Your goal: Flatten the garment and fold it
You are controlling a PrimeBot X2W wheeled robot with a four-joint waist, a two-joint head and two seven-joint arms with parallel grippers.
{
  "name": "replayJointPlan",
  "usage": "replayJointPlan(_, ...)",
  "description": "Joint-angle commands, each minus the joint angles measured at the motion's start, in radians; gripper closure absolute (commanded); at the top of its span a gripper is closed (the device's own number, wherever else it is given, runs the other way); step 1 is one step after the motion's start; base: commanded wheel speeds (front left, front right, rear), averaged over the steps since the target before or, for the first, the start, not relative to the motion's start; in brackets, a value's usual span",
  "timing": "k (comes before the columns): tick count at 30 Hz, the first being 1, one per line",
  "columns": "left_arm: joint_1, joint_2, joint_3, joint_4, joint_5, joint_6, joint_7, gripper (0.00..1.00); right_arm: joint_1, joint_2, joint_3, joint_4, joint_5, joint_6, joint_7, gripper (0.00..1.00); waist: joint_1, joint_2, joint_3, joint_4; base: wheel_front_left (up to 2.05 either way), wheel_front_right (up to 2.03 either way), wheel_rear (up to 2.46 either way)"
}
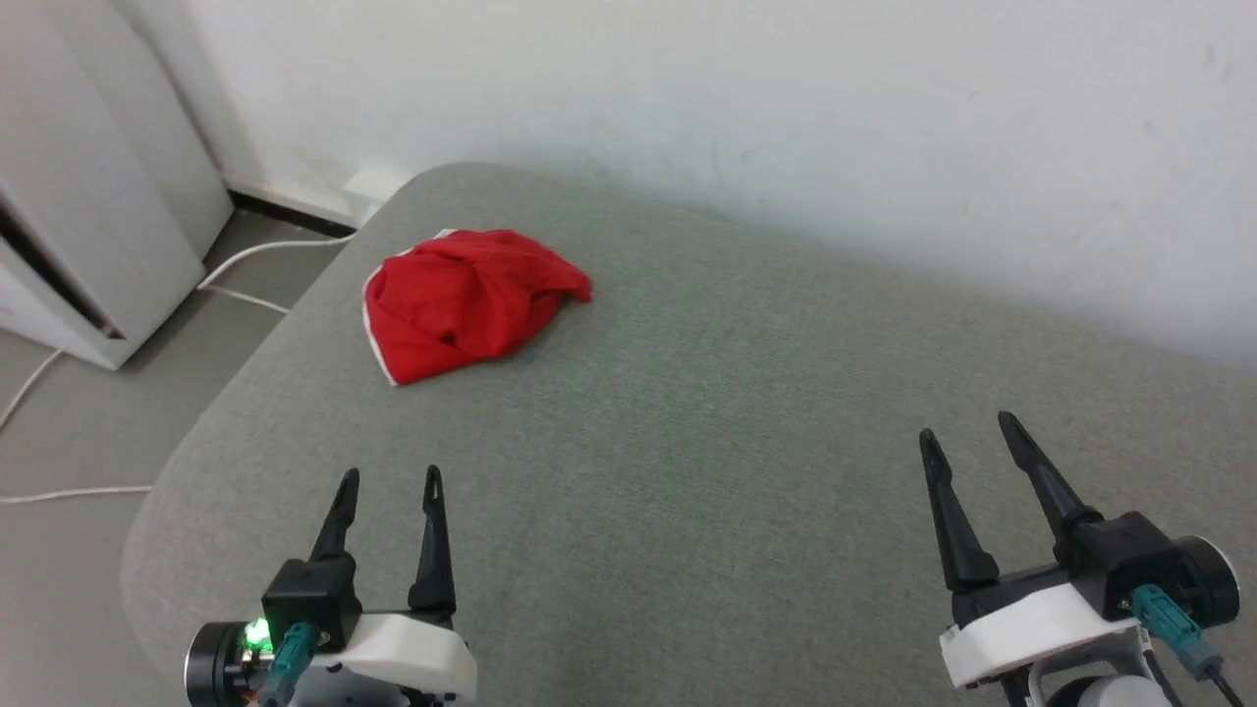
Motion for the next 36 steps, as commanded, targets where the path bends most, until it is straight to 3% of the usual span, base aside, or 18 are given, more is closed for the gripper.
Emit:
replayJointPlan(1, 0.013, -0.001, -0.005, 0.002, -0.011, 0.009, -0.012, 0.0, 0.004, 0.003, 0.003, -0.005, -0.005, -0.001, -0.011, 0.0, 0.0, -0.0001, 0.004, 0.03, 0.0, 0.0, 0.0)
replayJointPlan(16, 0.02, -0.002, -0.019, 0.004, -0.018, 0.023, -0.043, 0.0, 0.008, 0.003, 0.018, -0.003, -0.001, -0.002, -0.043, 0.0, 0.0, -0.0001, 0.004, 0.141, 0.0, 0.0, 0.0)
replayJointPlan(36, 0.026, -0.002, -0.045, 0.0, -0.04, 0.046, -0.083, 0.0, 0.011, 0.004, 0.021, 0.002, -0.011, -0.002, -0.082, 0.0, 0.0, -0.0001, 0.022, 0.213, 0.0, 0.0, 0.0)
